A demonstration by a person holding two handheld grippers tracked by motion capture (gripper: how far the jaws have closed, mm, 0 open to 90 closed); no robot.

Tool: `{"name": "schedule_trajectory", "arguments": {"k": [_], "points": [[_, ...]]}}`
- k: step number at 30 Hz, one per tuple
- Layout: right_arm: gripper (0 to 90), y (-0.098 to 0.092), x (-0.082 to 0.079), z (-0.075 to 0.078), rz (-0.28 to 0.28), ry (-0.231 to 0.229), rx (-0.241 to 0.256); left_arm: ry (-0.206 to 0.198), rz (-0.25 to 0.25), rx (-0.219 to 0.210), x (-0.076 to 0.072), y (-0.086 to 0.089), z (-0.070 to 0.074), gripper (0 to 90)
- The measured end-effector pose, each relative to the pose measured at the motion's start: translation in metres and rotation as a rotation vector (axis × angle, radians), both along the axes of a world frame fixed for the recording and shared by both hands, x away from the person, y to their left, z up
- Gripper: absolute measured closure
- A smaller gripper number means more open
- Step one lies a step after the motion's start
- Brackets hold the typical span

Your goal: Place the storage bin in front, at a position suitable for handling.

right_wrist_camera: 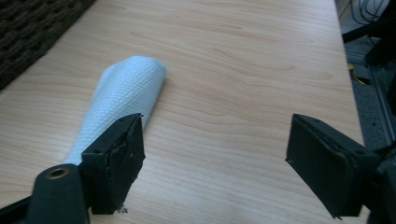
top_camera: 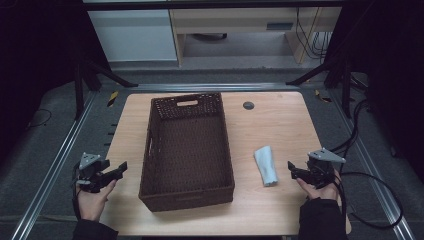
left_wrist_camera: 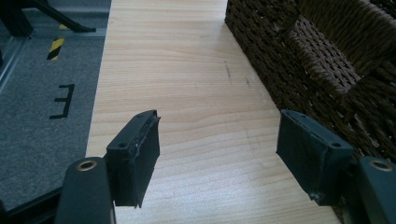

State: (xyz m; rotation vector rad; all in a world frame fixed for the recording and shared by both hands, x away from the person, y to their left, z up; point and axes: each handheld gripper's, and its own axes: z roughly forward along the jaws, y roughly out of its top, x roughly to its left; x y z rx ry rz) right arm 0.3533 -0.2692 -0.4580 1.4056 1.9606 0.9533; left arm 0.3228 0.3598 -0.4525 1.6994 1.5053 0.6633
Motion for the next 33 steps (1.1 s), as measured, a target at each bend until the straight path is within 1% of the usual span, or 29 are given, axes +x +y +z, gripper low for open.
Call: {"name": "schedule_trajectory", "arguments": {"k": [1, 2, 6, 7, 9, 11, 12, 14, 16, 19, 23, 25, 27, 28, 31, 32, 33], "points": [[20.4, 0.003, 0.001, 0.000, 0.010, 0.004, -0.003, -0.007, -0.006, 0.009, -0.001, -0.001, 0.000, 29.2], [21.3, 0.009, 0.001, 0.000, 0.032, 0.011, -0.008, -0.012, -0.009, 0.008, -0.001, -0.002, 0.001, 29.5], [27.9, 0.026, 0.000, 0.002, 0.086, 0.015, 0.007, -0.026, -0.028, 0.005, -0.003, -0.006, 0.002, 30.4], [29.8, 0.029, -0.001, 0.002, 0.095, 0.010, 0.004, -0.025, -0.033, 0.006, -0.003, -0.007, 0.002, 30.4], [32.5, 0.040, 0.000, 0.002, 0.115, 0.006, -0.017, -0.025, -0.038, 0.013, -0.003, -0.008, 0.002, 30.5], [34.6, 0.049, 0.001, -0.001, 0.132, 0.015, -0.015, -0.028, -0.041, 0.008, -0.003, -0.008, 0.002, 30.7], [35.6, 0.054, 0.003, -0.005, 0.142, 0.030, -0.014, -0.031, -0.039, 0.006, -0.003, -0.008, 0.002, 30.6], [37.8, 0.063, 0.006, -0.011, 0.165, 0.057, -0.028, -0.035, -0.036, 0.006, -0.004, -0.008, 0.003, 30.8], [40.5, 0.069, 0.008, -0.015, 0.180, 0.072, -0.044, -0.039, -0.029, 0.006, -0.004, -0.008, 0.003, 30.9], [43.8, 0.074, 0.011, -0.021, 0.183, 0.086, -0.059, -0.040, -0.027, 0.001, -0.004, -0.008, 0.004, 31.2], [50.5, 0.076, 0.015, -0.028, 0.192, 0.120, -0.083, -0.043, -0.029, 0.000, -0.004, -0.008, 0.004, 31.6], [55.7, 0.076, 0.017, -0.031, 0.196, 0.133, -0.092, -0.045, -0.028, -0.004, -0.003, -0.008, 0.004, 32.0], [60.8, 0.075, 0.019, -0.034, 0.198, 0.146, -0.086, -0.046, -0.027, -0.009, -0.004, -0.009, 0.005, 33.1], [63.3, 0.075, 0.020, -0.035, 0.198, 0.148, -0.089, -0.048, -0.028, -0.009, -0.004, -0.009, 0.005, 33.4], [75.3, 0.077, 0.020, -0.035, 0.206, 0.149, -0.109, -0.057, -0.029, -0.019, -0.005, -0.008, 0.007, 34.3], [75.3, 0.077, 0.020, -0.035, 0.206, 0.149, -0.109, -0.057, -0.029, -0.019, -0.005, -0.008, 0.007, 34.9], [79.2, 0.077, 0.020, -0.033, 0.203, 0.153, -0.120, -0.059, -0.028, -0.023, -0.005, -0.008, 0.007, 34.9]]}}
